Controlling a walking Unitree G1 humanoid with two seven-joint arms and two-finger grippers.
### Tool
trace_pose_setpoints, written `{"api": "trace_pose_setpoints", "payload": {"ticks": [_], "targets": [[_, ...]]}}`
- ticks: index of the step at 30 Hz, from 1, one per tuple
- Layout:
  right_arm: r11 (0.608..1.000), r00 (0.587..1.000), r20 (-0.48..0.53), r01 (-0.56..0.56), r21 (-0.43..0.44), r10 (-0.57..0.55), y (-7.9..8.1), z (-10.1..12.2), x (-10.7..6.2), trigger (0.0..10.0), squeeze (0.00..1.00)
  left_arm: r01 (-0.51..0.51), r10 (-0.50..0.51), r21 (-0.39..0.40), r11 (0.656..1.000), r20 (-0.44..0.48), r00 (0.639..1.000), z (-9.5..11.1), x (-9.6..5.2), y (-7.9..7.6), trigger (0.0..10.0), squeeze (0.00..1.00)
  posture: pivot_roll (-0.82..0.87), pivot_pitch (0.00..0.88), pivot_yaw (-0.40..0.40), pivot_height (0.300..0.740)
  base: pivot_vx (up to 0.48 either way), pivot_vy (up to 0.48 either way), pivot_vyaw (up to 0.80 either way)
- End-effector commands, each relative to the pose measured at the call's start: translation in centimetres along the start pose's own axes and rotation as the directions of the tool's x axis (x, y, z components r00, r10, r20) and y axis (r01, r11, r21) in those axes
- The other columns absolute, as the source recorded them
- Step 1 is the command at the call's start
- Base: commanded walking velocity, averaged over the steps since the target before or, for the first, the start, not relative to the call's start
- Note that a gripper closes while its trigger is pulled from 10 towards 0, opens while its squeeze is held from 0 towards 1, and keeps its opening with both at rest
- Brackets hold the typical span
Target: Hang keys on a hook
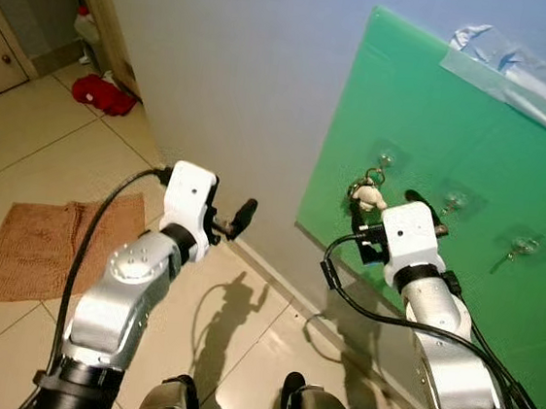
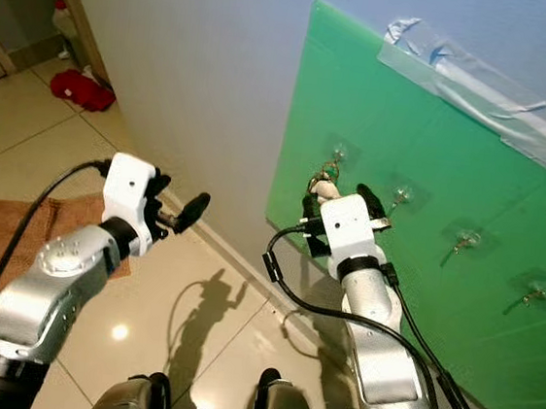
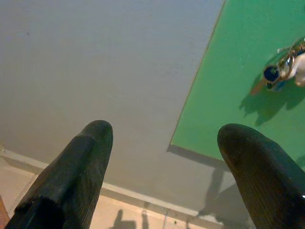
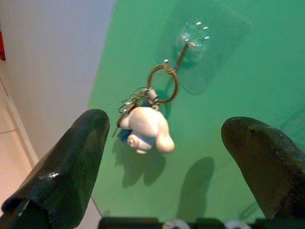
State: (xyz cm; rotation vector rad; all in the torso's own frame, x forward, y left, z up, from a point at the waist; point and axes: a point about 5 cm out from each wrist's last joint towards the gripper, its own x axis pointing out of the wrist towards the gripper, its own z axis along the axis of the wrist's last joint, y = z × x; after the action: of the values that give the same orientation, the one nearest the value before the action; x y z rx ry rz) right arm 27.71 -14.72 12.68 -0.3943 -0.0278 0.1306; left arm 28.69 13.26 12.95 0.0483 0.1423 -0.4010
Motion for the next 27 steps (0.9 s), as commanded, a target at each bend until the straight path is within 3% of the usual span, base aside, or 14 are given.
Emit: {"api": "trace_pose_setpoints", "payload": {"ticks": [1,7,8,9,15,22,27], "targets": [[0.999,0.999,0.011,0.034,-0.025,-0.034,-0.7,-0.1,-0.6,10.0,1.0,-0.006,0.006,0.023,1.0,0.005,1.0,-0.5,-0.1,-0.4,10.0,0.0,-0.12,0.153,-0.004,0.74,0.0,0.0,0.0],[0.998,0.999,-0.015,0.052,-0.03,-0.053,-0.3,-0.9,-1.0,10.0,1.0,-0.007,0.007,0.035,0.999,0.008,1.0,-0.7,0.3,-0.6,10.0,0.0,-0.12,0.139,0.006,0.74,0.0,0.0,0.0],[0.998,0.998,-0.031,0.058,-0.021,-0.059,-0.3,-1.1,-0.8,10.0,0.25,-0.004,0.004,0.047,0.999,0.013,1.0,-0.6,0.4,-0.5,10.0,0.0,-0.12,0.137,0.009,0.74,0.0,0.0,0.0],[0.998,0.997,-0.044,0.06,-0.008,-0.061,-0.3,-1.2,-0.6,10.0,0.0,0.007,-0.008,0.061,0.998,0.014,1.0,-0.6,0.4,-0.6,10.0,0.0,-0.12,0.138,0.01,0.74,0.0,0.0,0.0],[0.997,0.994,-0.081,0.071,0.013,-0.07,-0.6,-1.8,-0.3,10.0,0.0,0.038,-0.04,0.049,0.998,0.035,0.999,-0.3,0.4,-1.1,10.0,0.0,-0.12,0.134,0.009,0.74,0.0,0.0,0.0],[0.998,0.994,-0.092,0.057,0.008,-0.056,-0.2,-2.1,0.0,10.0,0.0,0.037,-0.039,0.046,0.998,0.054,0.998,0.2,0.4,-1.1,10.0,0.0,-0.11,0.135,0.007,0.74,0.0,0.459,0.0],[0.998,0.993,-0.107,0.061,0.017,-0.058,-0.3,-2.3,0.3,10.0,0.0,0.042,-0.044,0.047,0.998,0.059,0.997,0.3,0.3,-1.3,10.0,0.0,-0.11,0.144,0.006,0.74,0.0,0.469,-0.66]]}}
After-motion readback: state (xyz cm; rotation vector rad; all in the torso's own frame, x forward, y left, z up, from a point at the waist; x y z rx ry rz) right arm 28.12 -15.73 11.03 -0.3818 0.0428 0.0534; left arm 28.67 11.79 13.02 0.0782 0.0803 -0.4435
